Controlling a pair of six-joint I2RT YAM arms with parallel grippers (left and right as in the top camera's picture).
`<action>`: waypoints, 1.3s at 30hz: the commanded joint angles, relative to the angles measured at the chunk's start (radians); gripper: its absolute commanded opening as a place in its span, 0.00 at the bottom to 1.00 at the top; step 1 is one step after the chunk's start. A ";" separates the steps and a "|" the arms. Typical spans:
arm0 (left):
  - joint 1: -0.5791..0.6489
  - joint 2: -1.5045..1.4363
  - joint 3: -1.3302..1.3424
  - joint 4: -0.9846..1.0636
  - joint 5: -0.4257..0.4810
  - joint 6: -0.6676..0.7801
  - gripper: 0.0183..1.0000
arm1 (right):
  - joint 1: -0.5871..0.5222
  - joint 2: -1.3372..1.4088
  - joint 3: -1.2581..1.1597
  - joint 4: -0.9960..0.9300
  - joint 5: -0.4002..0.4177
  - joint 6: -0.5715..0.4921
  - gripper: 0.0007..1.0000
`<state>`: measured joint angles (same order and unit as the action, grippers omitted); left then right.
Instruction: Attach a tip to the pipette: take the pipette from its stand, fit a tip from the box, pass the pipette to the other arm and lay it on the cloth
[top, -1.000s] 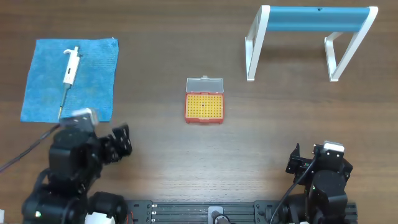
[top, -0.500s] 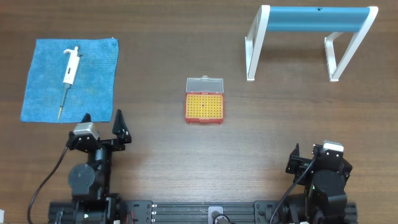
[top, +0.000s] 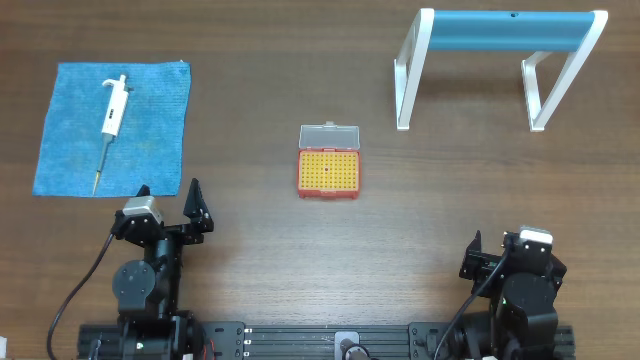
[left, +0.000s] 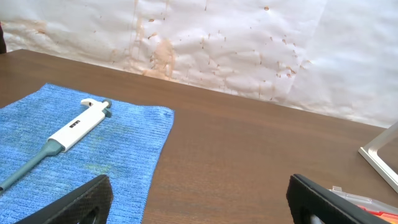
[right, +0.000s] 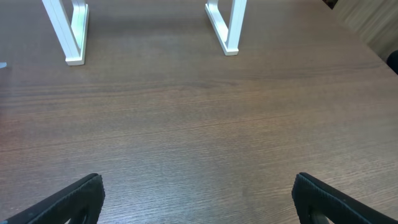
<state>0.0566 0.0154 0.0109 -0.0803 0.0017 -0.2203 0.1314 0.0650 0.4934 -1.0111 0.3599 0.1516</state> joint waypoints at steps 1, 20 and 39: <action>0.002 -0.009 -0.005 -0.002 0.010 0.020 0.90 | 0.003 -0.007 -0.003 0.002 -0.006 -0.008 0.97; 0.002 -0.009 -0.005 -0.002 0.010 0.020 0.90 | -0.110 -0.064 -0.489 0.944 -0.309 -0.007 0.98; 0.002 -0.009 -0.005 -0.002 0.010 0.020 0.90 | -0.110 -0.064 -0.489 0.944 -0.309 -0.008 0.97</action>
<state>0.0563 0.0128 0.0090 -0.0772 0.0051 -0.2127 0.0151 0.0120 0.0063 -0.0597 0.0673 0.1509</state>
